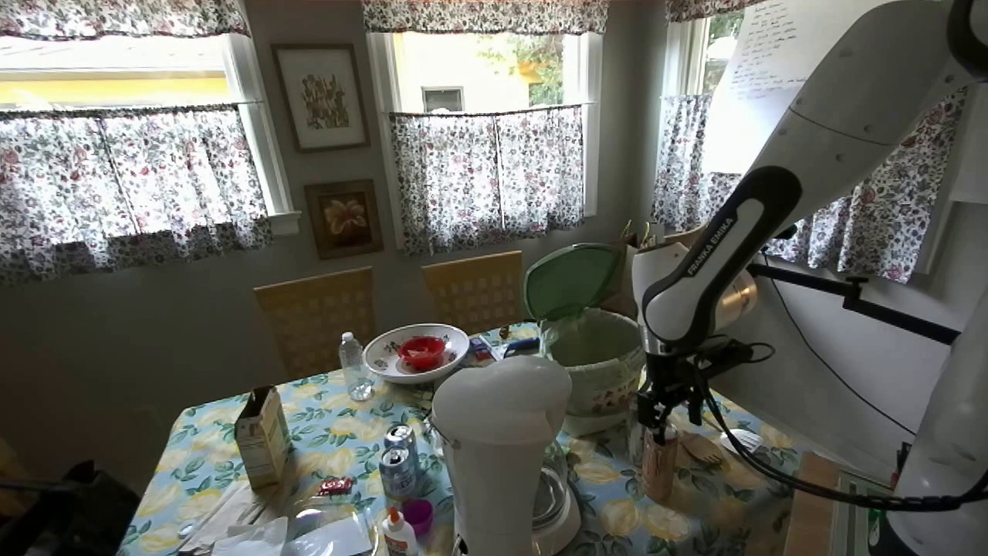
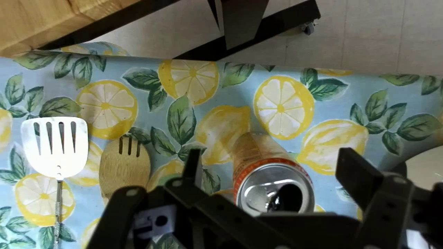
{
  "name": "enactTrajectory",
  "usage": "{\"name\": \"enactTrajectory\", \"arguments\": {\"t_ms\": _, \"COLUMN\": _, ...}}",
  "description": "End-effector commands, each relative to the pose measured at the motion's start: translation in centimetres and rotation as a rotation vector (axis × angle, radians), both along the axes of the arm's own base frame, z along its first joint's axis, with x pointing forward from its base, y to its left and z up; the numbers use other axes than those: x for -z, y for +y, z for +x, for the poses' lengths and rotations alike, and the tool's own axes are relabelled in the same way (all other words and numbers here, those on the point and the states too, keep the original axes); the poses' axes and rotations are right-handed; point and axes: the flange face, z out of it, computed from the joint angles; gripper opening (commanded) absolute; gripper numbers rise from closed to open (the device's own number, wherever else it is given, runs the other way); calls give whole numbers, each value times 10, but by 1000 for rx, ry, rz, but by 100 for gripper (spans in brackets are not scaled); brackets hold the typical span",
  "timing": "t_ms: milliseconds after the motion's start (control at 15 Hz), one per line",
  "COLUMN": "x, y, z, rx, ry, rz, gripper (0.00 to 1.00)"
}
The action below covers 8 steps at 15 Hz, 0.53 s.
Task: Pick up the two cans from the table and put them in the bin
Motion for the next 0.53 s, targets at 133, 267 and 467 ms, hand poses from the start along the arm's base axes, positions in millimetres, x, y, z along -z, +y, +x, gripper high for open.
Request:
{"name": "enactTrajectory", "arguments": {"t_ms": 133, "x": 6, "y": -4, "z": 2, "rx": -16, "ry": -15, "rz": -44, "gripper": 100}}
{"name": "enactTrajectory", "arguments": {"t_ms": 267, "x": 5, "y": -5, "z": 6, "rx": -21, "ry": -45, "rz": -52, "gripper": 100}}
{"name": "enactTrajectory", "arguments": {"t_ms": 467, "x": 5, "y": -4, "z": 9, "rx": -27, "ry": -66, "rz": -59, "gripper": 100}}
